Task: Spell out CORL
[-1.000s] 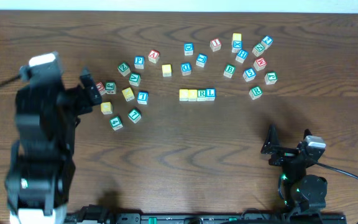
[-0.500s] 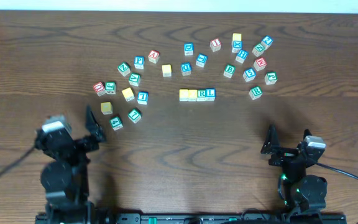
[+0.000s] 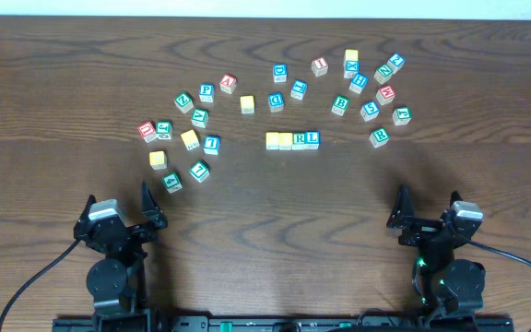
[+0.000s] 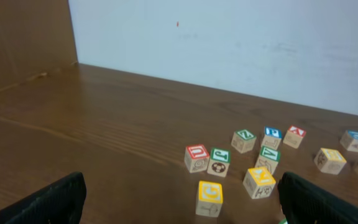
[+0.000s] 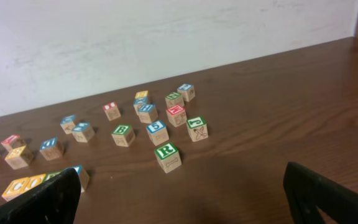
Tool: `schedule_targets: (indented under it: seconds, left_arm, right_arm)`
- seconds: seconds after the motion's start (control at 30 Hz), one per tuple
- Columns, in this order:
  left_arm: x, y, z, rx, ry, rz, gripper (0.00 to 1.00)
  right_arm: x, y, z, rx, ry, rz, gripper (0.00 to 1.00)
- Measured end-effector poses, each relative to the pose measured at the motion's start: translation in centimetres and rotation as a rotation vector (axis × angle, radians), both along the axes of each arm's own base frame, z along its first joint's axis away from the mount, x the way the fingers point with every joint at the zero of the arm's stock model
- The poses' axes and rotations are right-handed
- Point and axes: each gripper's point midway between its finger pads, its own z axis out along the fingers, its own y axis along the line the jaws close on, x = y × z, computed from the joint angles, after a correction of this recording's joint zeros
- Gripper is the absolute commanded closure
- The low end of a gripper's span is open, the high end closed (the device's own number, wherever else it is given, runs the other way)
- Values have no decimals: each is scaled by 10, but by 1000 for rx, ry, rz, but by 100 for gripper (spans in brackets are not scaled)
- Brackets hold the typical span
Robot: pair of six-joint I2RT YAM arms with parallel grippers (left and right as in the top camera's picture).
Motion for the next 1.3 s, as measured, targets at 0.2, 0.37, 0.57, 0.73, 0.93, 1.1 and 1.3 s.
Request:
schedule_targets:
  seconds: [0.2, 0.37, 0.57, 0.73, 0.93, 1.1, 1.3]
  left_arm:
    - [-1, -2, 0, -2, 12, -12, 2]
    - [-1, -2, 0, -2, 12, -11, 2]
    - [-1, -2, 0, -2, 12, -12, 2]
    - [-1, -2, 0, -2, 12, -11, 2]
    - [-1, -2, 0, -2, 12, -12, 2]
    - [-1, -2, 0, -2, 12, -11, 2]
    - [-1, -2, 0, -2, 12, -11, 2]
  right_arm:
    - [0, 0, 0, 0, 0, 0, 1]
    - [0, 0, 0, 0, 0, 0, 1]
    - [0, 0, 0, 0, 0, 0, 1]
    - [0, 0, 0, 0, 0, 0, 1]
    - [0, 0, 0, 0, 0, 0, 1]
    - [0, 0, 0, 0, 0, 0, 1]
    - [0, 0, 0, 0, 0, 0, 1]
